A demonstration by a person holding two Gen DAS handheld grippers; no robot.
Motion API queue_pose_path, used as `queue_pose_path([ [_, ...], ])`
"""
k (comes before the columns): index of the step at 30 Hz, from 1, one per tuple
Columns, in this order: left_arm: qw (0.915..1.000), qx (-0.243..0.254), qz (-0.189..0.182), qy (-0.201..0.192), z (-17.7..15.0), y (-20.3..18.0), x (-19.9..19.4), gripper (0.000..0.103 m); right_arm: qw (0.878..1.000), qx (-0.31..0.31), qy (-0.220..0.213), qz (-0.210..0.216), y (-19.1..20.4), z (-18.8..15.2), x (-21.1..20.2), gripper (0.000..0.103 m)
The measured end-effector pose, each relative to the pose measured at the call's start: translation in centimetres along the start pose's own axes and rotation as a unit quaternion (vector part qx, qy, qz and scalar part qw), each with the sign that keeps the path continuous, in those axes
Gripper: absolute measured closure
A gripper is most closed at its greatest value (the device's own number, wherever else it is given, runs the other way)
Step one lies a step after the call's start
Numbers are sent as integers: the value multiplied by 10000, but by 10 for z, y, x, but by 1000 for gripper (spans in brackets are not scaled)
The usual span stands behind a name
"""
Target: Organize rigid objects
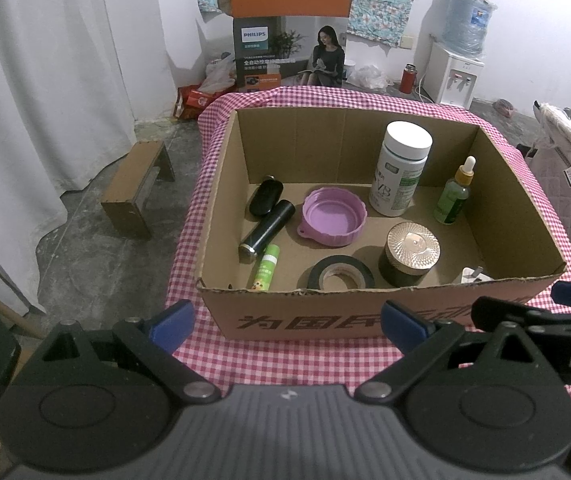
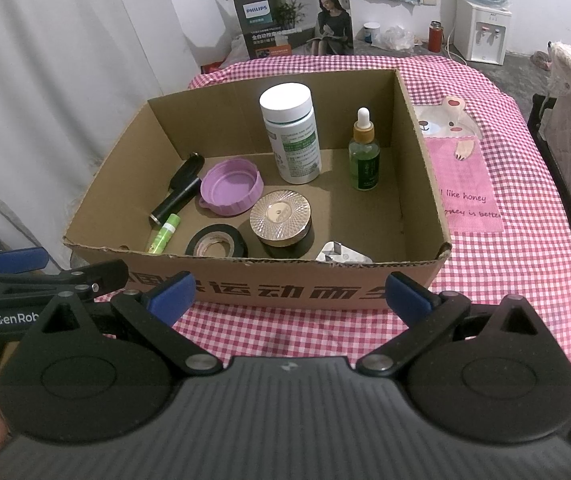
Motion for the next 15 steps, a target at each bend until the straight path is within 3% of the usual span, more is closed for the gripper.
queue_pose_path([
  [15,10000,-3,-2,5,0,0,0,3,10000,5,8,-4,0,0,-1,1],
])
Point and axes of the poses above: each gripper's, at about its wrist camera, not at the fingertips, and x roughly the way its jaws point, y to its left, z to its top, the point moved 9 cm from there along x, roughly the way its jaws point, and after that the axes turned 10 degrees about -z, right-handed, at the moved point
